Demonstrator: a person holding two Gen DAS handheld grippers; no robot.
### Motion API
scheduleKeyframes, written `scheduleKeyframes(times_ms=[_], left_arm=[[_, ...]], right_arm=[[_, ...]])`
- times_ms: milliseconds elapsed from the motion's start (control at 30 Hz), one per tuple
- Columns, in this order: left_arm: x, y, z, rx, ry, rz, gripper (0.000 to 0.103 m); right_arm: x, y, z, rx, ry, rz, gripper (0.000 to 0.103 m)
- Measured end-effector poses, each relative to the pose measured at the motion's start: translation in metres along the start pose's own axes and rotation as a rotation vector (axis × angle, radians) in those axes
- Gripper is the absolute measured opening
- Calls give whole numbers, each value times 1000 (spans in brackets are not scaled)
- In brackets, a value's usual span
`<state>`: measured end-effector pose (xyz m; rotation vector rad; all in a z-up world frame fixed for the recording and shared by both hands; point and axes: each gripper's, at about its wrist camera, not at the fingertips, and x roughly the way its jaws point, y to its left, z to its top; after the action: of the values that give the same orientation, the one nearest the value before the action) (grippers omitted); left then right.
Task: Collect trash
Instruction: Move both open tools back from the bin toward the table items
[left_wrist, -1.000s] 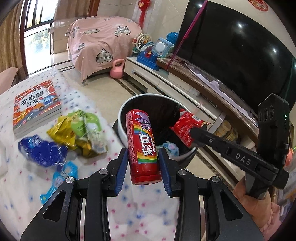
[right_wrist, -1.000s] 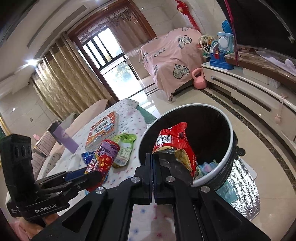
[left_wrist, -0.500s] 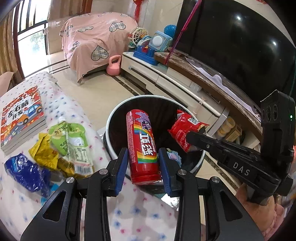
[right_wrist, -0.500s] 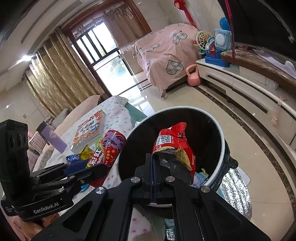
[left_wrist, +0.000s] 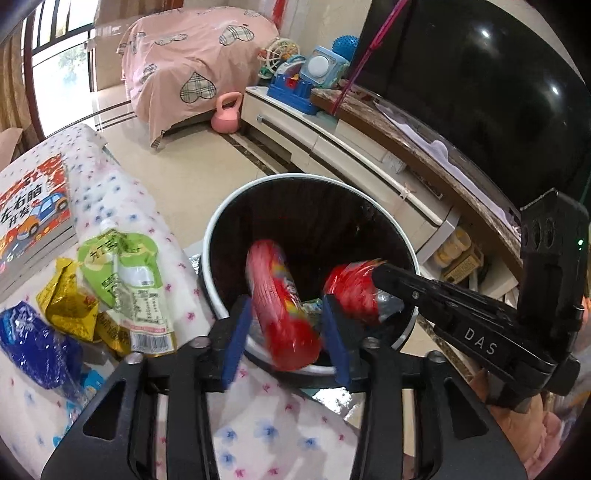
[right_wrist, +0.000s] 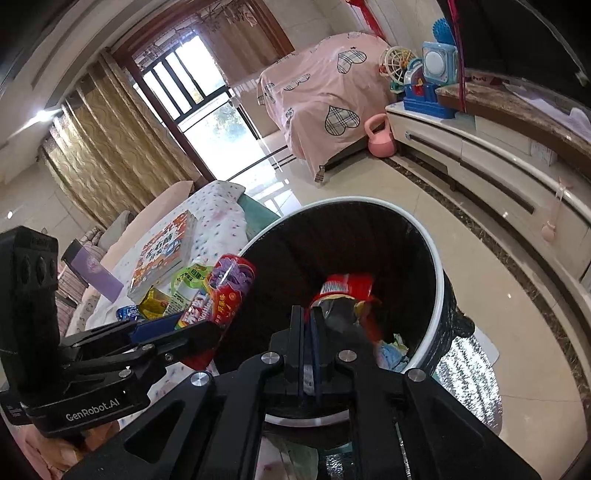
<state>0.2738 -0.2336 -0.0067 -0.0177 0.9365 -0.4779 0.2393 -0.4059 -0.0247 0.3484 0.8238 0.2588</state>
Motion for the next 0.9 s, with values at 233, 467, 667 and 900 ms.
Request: scheduleKeyframes(times_ms=[233, 467, 667, 900], left_arm=[[-22, 11, -18, -39, -31, 2, 59], [-47, 34, -51, -121, -39, -1, 61], [-69, 57, -79, -177, -46, 13, 61], [-90, 92, -109, -263, -59, 44, 62]], right_arm=[[-14, 0, -8, 32, -33, 9, 36], [-33, 21, -18, 27, -82, 44, 66], [-37, 46, -33, 14, -98, 74, 78], [-28, 72, -53, -2, -68, 108, 84]])
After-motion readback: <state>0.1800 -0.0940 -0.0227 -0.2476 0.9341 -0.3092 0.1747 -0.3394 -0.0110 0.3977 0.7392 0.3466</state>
